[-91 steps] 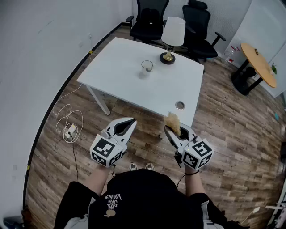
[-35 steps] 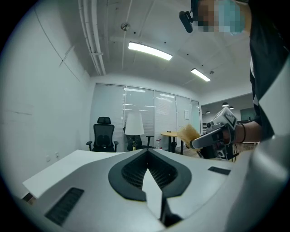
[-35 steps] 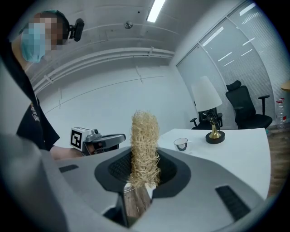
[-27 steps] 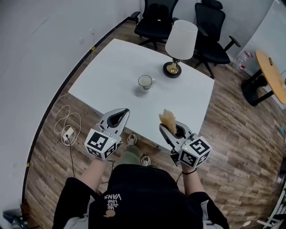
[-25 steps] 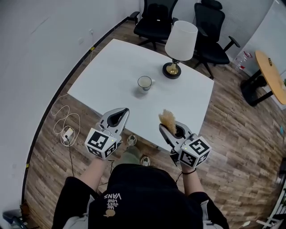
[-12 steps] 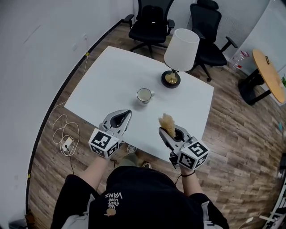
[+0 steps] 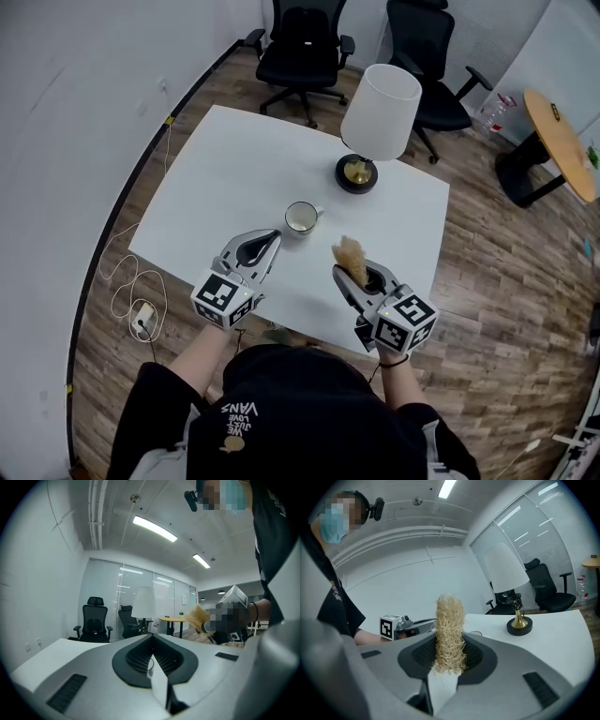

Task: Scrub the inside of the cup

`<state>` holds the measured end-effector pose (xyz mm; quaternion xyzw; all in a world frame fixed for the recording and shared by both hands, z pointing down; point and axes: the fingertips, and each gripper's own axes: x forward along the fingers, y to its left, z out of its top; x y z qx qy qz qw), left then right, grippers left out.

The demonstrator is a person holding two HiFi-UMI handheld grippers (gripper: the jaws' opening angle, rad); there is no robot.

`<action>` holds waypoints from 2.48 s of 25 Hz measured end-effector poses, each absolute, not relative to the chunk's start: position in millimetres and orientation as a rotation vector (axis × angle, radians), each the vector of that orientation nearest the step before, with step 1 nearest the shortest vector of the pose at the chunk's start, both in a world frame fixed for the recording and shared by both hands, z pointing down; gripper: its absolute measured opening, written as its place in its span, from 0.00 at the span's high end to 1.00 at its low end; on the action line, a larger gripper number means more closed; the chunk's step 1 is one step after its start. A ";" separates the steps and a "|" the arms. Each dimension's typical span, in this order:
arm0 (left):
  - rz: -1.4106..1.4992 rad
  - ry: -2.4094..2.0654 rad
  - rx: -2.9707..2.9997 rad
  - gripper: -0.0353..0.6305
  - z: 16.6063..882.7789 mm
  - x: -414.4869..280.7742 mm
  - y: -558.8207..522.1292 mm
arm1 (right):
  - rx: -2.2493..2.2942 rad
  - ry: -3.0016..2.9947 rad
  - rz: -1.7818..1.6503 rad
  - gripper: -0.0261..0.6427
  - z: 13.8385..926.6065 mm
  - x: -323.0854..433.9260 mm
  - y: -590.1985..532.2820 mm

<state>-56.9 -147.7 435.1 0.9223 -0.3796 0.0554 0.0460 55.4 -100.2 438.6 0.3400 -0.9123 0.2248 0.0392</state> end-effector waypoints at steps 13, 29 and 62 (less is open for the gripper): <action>0.177 -1.036 2.908 0.93 457.8 -49.0 -194.1 | 1.067 -2.752 0.725 0.82 452.1 43.4 -137.8; 0.226 -0.811 2.924 0.63 508.4 -31.0 -209.2 | 1.081 -2.719 0.755 0.82 464.4 41.5 -151.2; 0.480 -0.630 2.855 0.35 598.6 13.5 -235.6 | 1.071 -2.659 0.787 0.82 480.5 50.6 -154.8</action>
